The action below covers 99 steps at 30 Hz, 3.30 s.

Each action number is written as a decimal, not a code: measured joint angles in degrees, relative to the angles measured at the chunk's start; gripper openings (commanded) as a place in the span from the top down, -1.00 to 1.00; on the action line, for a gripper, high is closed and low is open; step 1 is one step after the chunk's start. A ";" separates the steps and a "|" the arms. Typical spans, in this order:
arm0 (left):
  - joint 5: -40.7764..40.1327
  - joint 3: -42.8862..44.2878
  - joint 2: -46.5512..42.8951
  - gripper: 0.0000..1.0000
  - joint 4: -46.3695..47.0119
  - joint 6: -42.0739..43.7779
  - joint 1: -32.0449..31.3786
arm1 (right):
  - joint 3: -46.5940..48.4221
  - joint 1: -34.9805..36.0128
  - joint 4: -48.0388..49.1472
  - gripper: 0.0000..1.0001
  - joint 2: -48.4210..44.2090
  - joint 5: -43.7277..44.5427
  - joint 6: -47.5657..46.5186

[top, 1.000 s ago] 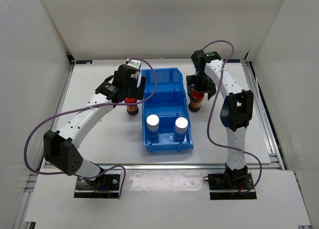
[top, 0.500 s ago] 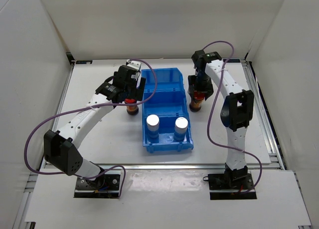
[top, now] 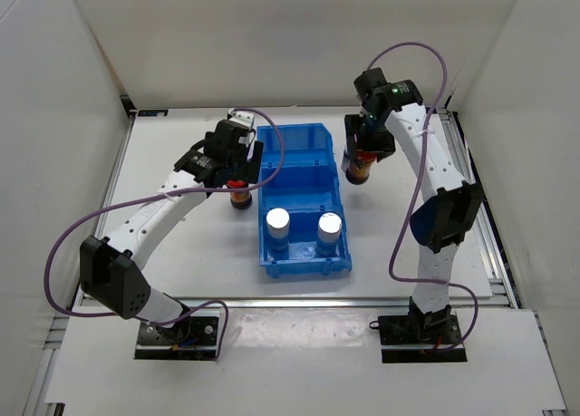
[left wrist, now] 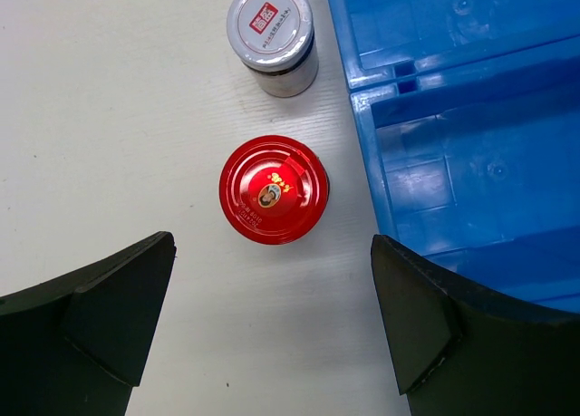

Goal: Organize the condiment bottles

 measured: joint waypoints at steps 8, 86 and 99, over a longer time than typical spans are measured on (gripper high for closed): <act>-0.70 -0.48 0.00 -1.00 -0.15 -2.19 -0.02 | 5.64 9.84 0.02 0.99 -2.03 -4.07 -1.46; 9.94 3.56 16.11 0.79 4.70 -4.52 9.92 | 0.46 3.48 0.70 -1.00 -6.32 -12.52 -1.36; 7.52 12.87 5.38 0.79 2.08 -2.16 0.92 | -2.03 3.45 1.03 -1.00 -6.32 -13.57 -1.18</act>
